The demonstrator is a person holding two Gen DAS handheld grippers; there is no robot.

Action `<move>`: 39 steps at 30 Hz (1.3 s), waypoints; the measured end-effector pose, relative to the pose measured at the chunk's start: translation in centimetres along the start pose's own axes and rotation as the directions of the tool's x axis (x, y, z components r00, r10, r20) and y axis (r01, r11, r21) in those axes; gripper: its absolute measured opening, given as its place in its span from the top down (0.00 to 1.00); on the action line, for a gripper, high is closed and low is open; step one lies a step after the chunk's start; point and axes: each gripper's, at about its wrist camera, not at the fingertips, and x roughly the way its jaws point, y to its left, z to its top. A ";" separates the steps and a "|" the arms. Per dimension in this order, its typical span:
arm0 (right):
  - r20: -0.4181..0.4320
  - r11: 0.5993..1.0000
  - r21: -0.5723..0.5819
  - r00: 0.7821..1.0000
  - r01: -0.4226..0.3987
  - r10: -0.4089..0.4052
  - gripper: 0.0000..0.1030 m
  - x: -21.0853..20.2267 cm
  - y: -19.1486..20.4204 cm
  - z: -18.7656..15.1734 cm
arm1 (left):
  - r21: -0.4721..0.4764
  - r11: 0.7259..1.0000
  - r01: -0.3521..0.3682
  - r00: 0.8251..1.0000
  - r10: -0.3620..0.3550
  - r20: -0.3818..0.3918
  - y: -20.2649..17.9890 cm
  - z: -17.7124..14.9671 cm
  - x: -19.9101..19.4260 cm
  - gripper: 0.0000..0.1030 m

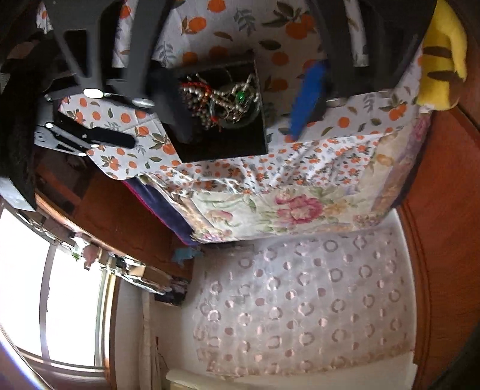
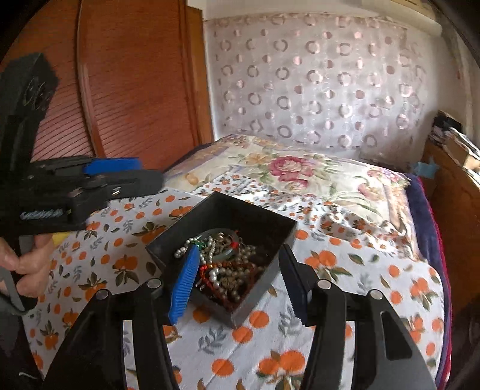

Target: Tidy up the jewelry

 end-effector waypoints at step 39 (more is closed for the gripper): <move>0.175 0.964 0.173 0.957 0.201 -0.231 0.02 -14.5 3.1 -6.2 | -0.032 0.991 -0.130 0.985 0.133 0.109 -2.9 -7.9 -12.6 0.07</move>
